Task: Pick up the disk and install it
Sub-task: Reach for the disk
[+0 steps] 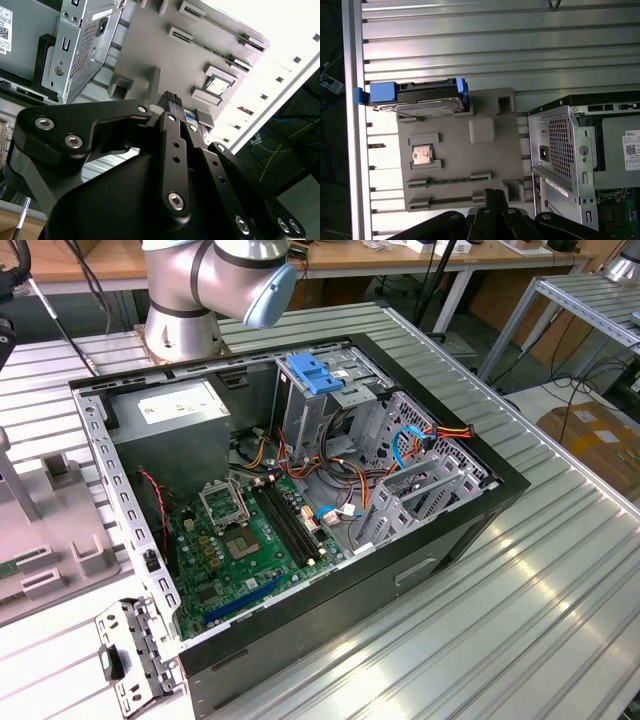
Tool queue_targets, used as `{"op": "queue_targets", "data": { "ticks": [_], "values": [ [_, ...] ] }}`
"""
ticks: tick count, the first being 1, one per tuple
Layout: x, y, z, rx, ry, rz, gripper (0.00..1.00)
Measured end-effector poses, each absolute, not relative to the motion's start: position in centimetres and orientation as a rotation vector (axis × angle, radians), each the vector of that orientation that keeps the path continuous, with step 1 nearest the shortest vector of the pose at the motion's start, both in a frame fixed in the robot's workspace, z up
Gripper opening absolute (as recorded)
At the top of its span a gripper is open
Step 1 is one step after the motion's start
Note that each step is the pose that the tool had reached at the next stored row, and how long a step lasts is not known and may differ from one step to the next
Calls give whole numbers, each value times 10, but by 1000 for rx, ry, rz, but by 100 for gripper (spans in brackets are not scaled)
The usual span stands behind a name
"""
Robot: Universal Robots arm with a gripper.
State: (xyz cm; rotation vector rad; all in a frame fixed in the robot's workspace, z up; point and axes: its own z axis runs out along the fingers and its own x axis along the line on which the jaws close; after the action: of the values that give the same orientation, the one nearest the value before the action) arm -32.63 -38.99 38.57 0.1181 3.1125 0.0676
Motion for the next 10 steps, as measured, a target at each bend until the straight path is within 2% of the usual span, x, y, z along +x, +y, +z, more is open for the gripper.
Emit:
{"op": "queue_targets", "data": {
  "ticks": [10],
  "values": [
    [-346,-381,379,118,3113,67,11]
  ]
}}
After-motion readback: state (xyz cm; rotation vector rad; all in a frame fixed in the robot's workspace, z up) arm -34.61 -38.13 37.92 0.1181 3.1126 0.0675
